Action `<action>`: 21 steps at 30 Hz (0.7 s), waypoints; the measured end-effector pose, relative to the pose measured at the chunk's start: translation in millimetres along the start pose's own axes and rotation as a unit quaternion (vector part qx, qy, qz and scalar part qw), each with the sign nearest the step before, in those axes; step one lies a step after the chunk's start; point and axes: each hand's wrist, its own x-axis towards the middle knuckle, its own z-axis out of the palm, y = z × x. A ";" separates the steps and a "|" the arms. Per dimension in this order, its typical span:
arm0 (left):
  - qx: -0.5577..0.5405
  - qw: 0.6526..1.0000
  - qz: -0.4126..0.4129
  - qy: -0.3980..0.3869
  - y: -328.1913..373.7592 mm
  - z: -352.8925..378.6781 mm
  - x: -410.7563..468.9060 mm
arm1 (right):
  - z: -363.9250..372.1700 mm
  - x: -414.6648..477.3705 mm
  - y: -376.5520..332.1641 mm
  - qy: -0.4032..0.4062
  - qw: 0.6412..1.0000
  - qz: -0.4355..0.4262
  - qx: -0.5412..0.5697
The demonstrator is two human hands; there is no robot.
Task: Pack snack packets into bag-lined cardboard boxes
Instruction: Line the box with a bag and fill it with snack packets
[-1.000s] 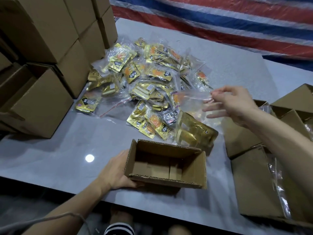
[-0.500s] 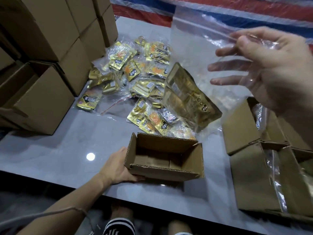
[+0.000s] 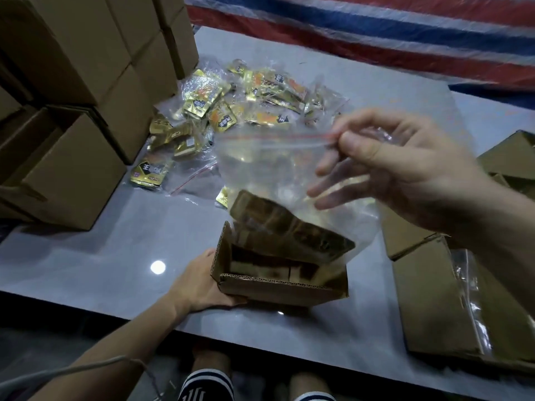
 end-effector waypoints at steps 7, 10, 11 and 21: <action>0.091 0.980 0.153 0.089 32.2 -13.2 -5.0 | 4.3 8.4 49.2 0.026 0.993 0.046 -0.102; 0.054 0.993 0.102 0.032 23.4 -15.9 -5.5 | 5.2 9.3 74.6 0.084 0.964 0.064 -0.243; 0.010 0.996 0.089 0.028 20.0 -16.3 -6.0 | 4.0 8.0 82.0 0.098 0.949 0.066 -0.291; -0.056 0.995 0.083 0.002 14.5 -14.1 -4.0 | -8.7 -5.1 90.9 0.128 0.864 -0.028 -0.486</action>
